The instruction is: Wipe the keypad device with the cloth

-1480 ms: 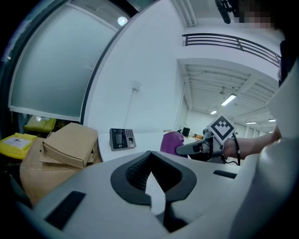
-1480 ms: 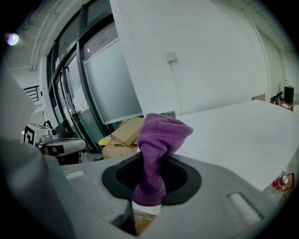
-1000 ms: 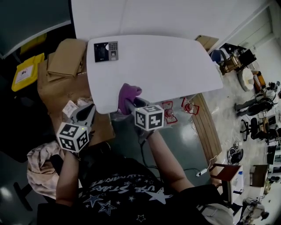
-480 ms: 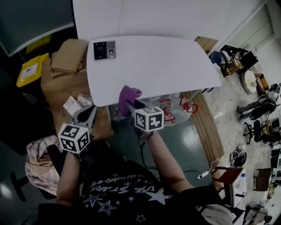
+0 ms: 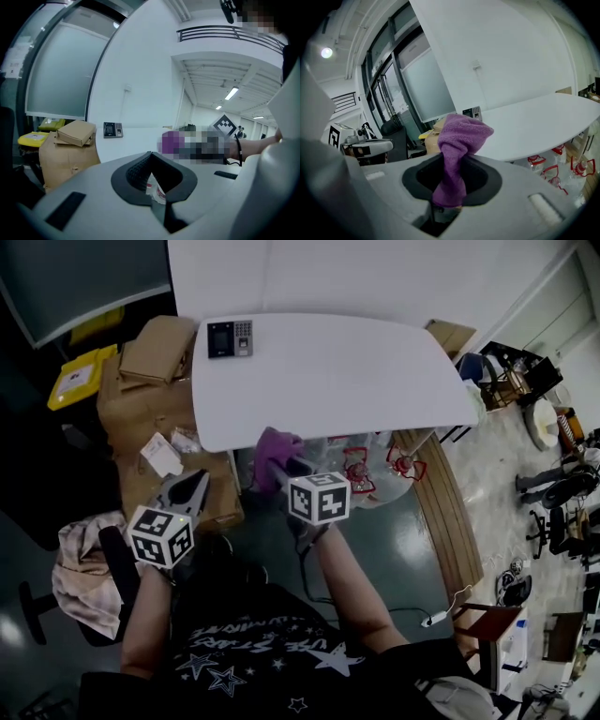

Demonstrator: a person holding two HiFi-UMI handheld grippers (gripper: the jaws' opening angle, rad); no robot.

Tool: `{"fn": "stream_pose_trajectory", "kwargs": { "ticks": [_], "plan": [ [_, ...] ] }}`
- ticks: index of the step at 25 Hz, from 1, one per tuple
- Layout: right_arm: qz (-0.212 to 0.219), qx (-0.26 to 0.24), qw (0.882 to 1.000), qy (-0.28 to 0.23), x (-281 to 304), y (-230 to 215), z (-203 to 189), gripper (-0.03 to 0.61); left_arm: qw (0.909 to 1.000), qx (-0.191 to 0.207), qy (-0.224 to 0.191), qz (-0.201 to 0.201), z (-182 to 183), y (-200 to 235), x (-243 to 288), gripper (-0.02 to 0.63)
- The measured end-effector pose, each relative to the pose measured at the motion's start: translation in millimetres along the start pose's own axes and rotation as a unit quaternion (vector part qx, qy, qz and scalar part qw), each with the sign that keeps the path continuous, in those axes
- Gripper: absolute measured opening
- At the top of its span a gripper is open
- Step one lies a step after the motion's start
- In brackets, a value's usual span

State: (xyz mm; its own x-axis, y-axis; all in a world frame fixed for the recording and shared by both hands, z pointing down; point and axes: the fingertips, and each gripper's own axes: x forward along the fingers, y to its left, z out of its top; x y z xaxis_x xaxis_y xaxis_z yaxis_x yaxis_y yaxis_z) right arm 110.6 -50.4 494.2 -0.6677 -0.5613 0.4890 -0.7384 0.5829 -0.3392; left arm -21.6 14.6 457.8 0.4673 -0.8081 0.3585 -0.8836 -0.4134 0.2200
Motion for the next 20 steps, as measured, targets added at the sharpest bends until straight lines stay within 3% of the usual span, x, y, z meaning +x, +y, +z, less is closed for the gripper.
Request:
{"fn": "stream_pose_trajectory", "kwargs": {
  "ticks": [14, 20],
  "plan": [
    [-0.016, 0.004, 1.0, 0.008, -8, 7, -20, 0.098, 0.9994, 0.023, 0.002, -0.027, 5, -3, 2, 0.006],
    [-0.034, 0.003, 0.999, 0.005, -15, 37, -28, 0.098, 0.9988, 0.023, 0.004, -0.044, 0, 8, -27, 0.006]
  ]
}}
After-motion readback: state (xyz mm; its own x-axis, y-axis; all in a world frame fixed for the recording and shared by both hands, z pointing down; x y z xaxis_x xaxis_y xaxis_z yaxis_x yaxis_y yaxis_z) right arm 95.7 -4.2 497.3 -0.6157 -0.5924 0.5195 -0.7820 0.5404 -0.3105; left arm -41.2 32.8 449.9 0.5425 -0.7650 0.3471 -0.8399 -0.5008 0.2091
